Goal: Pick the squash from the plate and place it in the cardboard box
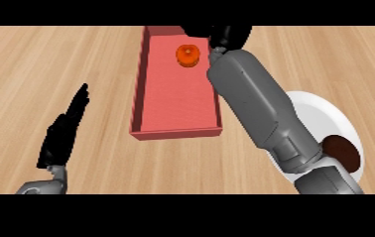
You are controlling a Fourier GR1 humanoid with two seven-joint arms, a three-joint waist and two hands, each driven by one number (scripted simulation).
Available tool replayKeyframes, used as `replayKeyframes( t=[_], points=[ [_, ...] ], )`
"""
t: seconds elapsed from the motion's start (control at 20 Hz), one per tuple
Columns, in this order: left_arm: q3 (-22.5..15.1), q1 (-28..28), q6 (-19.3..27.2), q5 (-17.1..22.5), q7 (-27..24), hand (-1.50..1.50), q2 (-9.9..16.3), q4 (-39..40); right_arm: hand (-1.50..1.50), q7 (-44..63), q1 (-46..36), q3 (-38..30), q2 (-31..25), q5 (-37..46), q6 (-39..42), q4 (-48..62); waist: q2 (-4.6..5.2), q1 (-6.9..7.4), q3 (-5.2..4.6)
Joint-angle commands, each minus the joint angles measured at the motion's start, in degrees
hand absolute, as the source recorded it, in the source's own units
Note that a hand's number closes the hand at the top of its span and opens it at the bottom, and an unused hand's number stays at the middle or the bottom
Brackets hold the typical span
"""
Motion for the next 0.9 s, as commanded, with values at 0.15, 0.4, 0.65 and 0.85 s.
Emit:
replayKeyframes(
  t=[0.15,0.4,0.65,0.85],
  points=[
    [0.4,1.1,1.7,-0.9,2.3,0.00,-0.6,-1.6,-1.50,-3.3,6.6,-5.2,-1.8,-1.5,-10.7,-9.3,-0.82,-2.60,0.02],
    [3.1,5.1,-0.1,1.2,1.2,0.00,1.8,-3.0,-1.50,1.1,18.9,-4.3,-5.0,3.1,-8.8,-23.4,-1.82,-4.98,-0.02],
    [3.4,4.7,0.0,1.9,1.9,0.00,1.0,-2.9,-1.50,1.3,34.1,-3.9,-11.4,0.5,-1.9,-43.3,-1.61,-5.48,0.00],
    [3.2,3.7,2.2,-0.2,-1.3,0.00,0.1,0.2,-1.50,5.8,43.9,-0.8,-14.3,1.0,5.1,-60.7,-1.56,-5.96,-0.10]
  ],
)
